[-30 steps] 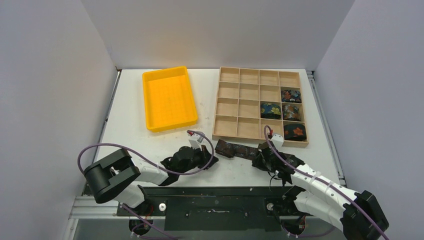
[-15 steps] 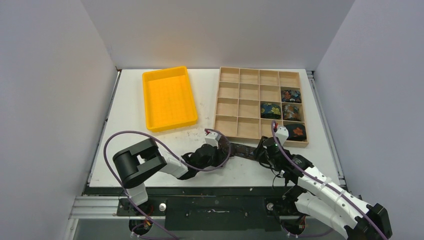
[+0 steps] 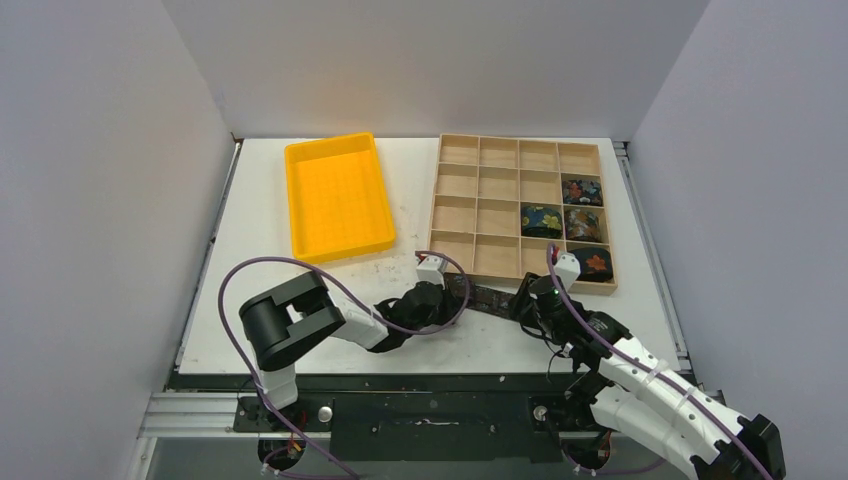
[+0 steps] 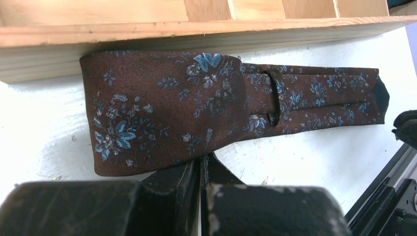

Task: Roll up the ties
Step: Roll the tie at the center of the board.

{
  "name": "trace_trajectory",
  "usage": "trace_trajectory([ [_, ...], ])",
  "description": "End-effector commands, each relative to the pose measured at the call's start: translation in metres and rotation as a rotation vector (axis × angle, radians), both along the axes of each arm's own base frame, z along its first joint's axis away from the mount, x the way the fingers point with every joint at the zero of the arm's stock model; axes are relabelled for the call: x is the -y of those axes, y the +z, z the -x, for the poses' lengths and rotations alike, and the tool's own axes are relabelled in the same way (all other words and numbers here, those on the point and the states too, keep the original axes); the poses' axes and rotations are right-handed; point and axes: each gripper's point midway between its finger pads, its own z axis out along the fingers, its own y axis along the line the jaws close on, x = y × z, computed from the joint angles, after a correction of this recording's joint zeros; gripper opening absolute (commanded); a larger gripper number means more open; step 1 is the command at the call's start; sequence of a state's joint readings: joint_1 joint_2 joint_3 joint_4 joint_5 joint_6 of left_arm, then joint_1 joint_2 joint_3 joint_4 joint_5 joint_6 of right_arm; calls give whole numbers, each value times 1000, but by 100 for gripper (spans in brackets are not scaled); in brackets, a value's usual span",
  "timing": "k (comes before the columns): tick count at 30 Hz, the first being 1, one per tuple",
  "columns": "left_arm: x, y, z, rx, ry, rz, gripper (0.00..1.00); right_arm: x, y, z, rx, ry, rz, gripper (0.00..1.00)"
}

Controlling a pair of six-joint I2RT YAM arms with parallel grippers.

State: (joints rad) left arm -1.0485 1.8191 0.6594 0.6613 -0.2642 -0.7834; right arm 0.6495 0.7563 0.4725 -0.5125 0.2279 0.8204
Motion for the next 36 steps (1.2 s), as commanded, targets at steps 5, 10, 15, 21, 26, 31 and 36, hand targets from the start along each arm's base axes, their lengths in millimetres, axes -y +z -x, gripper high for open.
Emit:
trace_trajectory([
  [5, 10, 1, -10, 3, 28, -3, 0, -1, 11, -3, 42, -4, -21, 39],
  [10, 0, 1, -7, 2, 33, 26, 0, -4, 12, -4, 49, 8, -31, 40],
  [15, -7, 5, 15, -11, -43, 68, 0, -11, 11, -4, 52, 44, -49, 44],
  [21, -4, -2, 40, -68, -144, 73, 0, -16, 5, -5, 36, 48, -56, 46],
  [26, -4, -18, 29, -79, -76, 15, 0, -16, 1, -4, 28, 38, -64, 46],
  [31, -11, -20, 0, -59, 46, 2, 0, -13, -4, 0, 17, 29, -66, 46],
  [36, -16, -19, -20, -75, 98, 38, 0, -12, -6, 3, 10, 27, -75, 46],
])
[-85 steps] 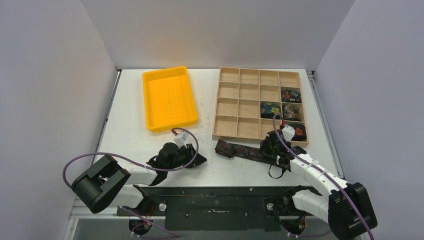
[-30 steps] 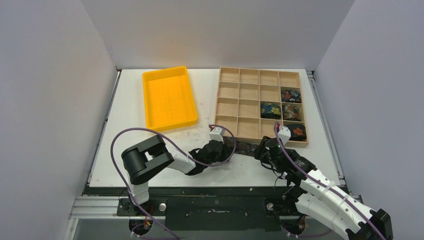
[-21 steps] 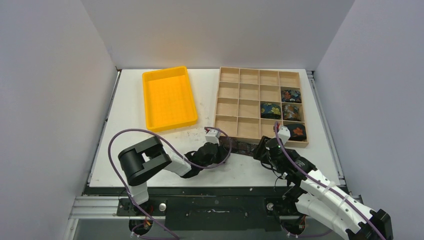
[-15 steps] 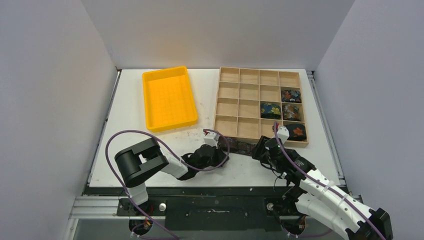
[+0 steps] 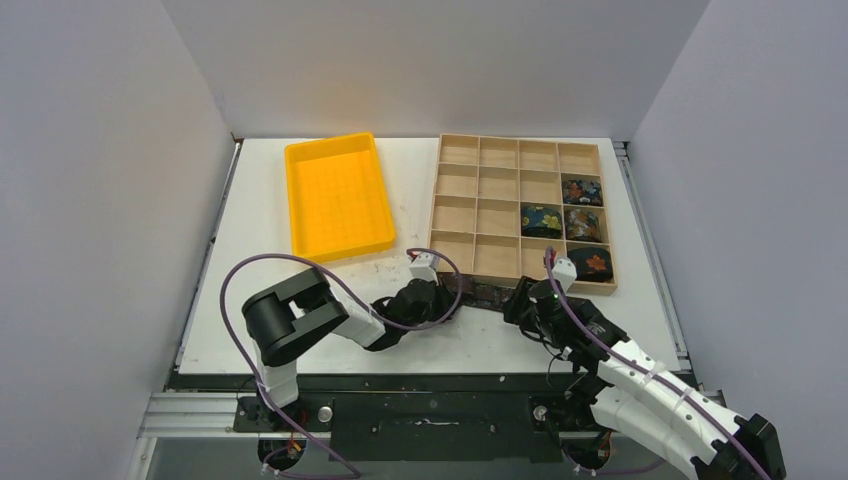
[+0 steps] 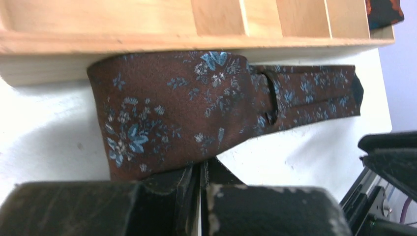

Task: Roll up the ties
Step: Roll the tie at the center of the board.

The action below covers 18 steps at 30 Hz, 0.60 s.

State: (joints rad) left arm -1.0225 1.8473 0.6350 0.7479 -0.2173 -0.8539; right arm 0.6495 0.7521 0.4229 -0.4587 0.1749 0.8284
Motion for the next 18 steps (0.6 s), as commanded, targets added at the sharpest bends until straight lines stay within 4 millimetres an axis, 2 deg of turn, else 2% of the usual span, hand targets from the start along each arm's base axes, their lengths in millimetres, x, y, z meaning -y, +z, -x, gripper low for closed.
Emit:
trace_trajectory([
  [1, -18, -16, -21, -34, 83, -40, 0, -3, 5, -2, 26, -5, -33, 46],
  [7, -12, -10, -15, -26, 22, 12, 0, -4, 5, -1, 30, -1, -41, 46],
  [11, -14, 5, 12, -8, -89, 76, 0, -12, 8, -2, 43, 31, -64, 47],
  [18, -44, 29, 62, -4, -208, 142, 0, -27, -7, -3, 8, 83, -77, 46],
])
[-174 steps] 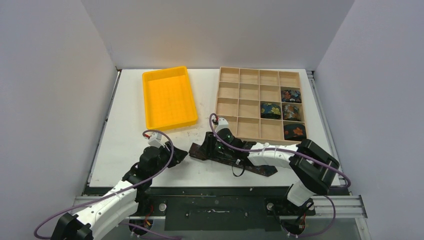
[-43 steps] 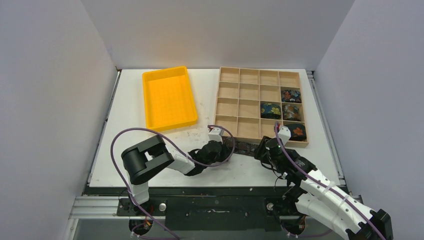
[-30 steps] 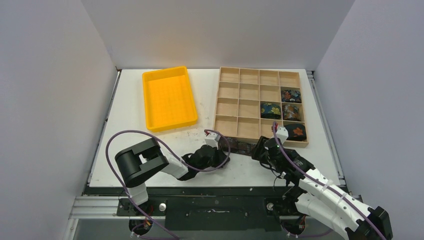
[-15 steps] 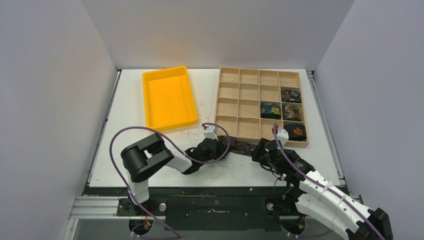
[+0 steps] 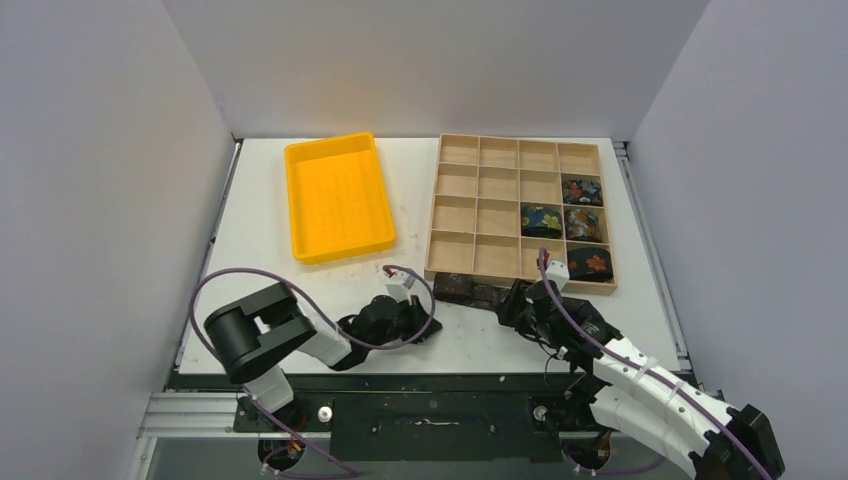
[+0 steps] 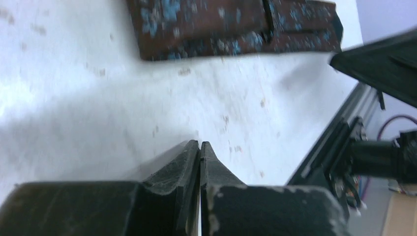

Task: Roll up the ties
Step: Roll the tie at the center of the board.

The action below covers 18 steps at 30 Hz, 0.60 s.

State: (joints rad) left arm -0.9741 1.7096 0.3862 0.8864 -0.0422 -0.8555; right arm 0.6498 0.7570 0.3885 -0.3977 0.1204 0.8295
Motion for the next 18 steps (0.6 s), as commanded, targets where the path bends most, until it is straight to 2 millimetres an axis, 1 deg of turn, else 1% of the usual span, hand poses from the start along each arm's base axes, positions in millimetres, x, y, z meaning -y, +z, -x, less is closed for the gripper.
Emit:
trace_trajectory([
  [1, -6, 35, 25, 49, -94, 89, 0, -19, 0, -7, 15, 48, -37, 46],
  [3, -18, 40, 24, 49, -63, 82, 0, -26, 5, -13, 25, 55, -52, 47],
  [6, -34, 54, 12, 63, -6, 83, 0, -40, 21, -24, 62, 67, -93, 51],
  [7, -41, 57, 5, 61, 24, 85, 9, -44, 26, -29, 74, 69, -106, 53],
  [8, -50, 62, -4, 60, 60, 94, 24, -49, 32, -33, 87, 73, -122, 54],
  [11, -69, 84, -25, 64, 127, 192, 68, -58, 40, -49, 115, 73, -126, 57],
  [12, -75, 91, -31, 66, 149, 227, 89, -61, 42, -55, 118, 74, -120, 57],
  [13, -80, 97, -36, 74, 169, 261, 98, -64, 42, -60, 118, 75, -120, 57],
  [14, -83, 103, -39, 82, 182, 290, 97, -67, 42, -64, 116, 78, -125, 57],
  [16, -86, 109, -46, 98, 188, 323, 96, -75, 43, -71, 117, 89, -158, 57],
  [18, -83, 111, -49, 94, 163, 331, 96, -83, 46, -79, 132, 96, -196, 57],
])
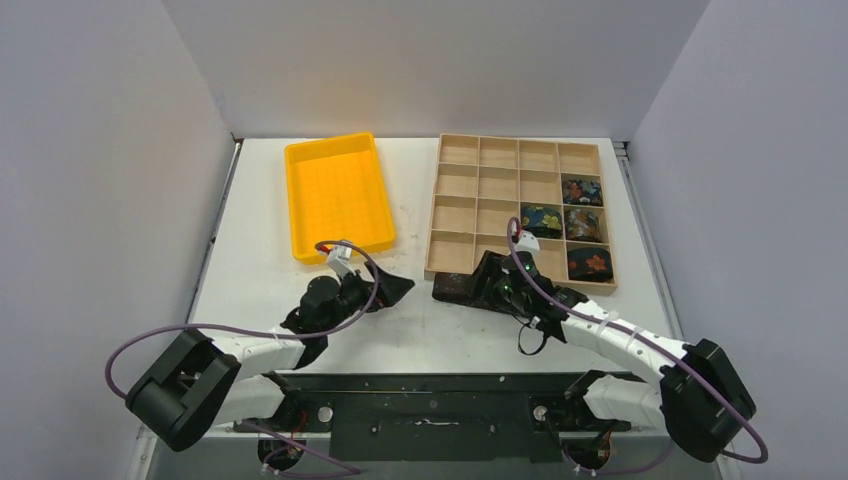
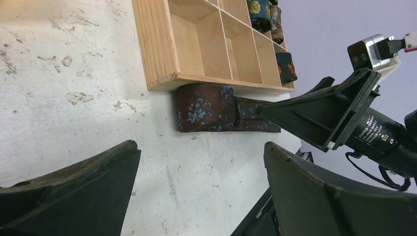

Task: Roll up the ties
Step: Roll the tie at the center of the board.

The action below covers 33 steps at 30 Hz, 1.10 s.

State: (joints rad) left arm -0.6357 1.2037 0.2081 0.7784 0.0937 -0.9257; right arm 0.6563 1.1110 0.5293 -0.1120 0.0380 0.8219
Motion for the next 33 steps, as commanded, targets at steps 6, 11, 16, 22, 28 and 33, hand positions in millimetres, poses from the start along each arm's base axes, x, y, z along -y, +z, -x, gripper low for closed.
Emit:
trace_trajectory([
  [6, 25, 5, -11, -17, -117, 72, 92, -29, 17, -42, 70, 18, -144, 52],
  [11, 41, -5, -14, -59, -178, 96, 81, -23, -2, -43, 30, 9, -125, 47],
  [16, 56, -14, -16, -87, -231, 120, 77, -13, -24, -35, -15, 7, -101, 45],
  [22, 70, -22, -16, -106, -271, 114, 71, -3, -40, -27, -46, 2, -80, 42],
  [28, 79, -30, -20, -119, -283, 84, 67, 5, -50, -22, -60, -1, -59, 42],
  [33, 93, -40, -23, -123, -302, -12, 64, 9, -55, -21, -70, 0, -60, 41],
])
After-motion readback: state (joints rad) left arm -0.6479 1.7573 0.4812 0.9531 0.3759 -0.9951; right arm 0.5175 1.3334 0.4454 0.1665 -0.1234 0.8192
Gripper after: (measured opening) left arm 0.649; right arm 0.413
